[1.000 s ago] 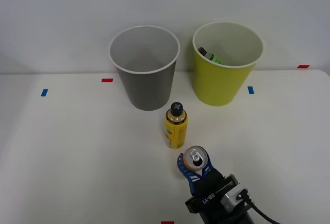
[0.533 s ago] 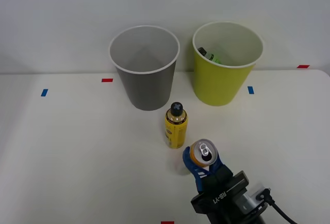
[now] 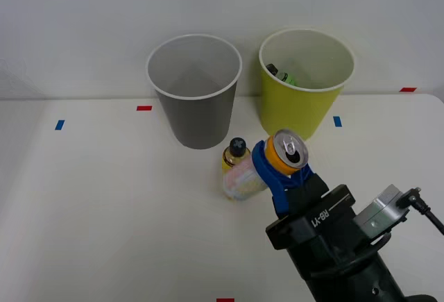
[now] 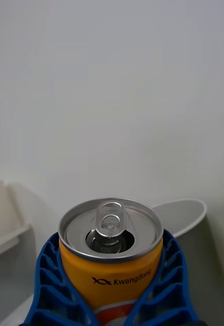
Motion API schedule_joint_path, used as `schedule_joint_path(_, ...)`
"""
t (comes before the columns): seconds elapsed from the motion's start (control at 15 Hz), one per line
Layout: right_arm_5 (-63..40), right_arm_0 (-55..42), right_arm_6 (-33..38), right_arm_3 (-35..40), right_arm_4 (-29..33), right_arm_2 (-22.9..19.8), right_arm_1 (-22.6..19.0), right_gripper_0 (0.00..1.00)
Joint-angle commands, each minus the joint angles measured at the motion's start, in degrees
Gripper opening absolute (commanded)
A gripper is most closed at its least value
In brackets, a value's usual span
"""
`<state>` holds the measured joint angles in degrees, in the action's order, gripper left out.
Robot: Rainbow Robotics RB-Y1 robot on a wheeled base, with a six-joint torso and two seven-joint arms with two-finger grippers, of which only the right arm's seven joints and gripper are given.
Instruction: Put cans in the gray bin, plastic bottles in the light green bin
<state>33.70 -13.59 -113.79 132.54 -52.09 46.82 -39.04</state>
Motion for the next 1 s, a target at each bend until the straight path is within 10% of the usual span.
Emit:
schedule_joint_path(0.07, -7.86, 3.83, -0.12, 3.07, -5.48, -4.45, 1.86, 0.00)
schedule_joint_path(1.0, -18.15, 36.35, -2.49, -28.39, -12.42, -16.67, 25.33, 0.00)
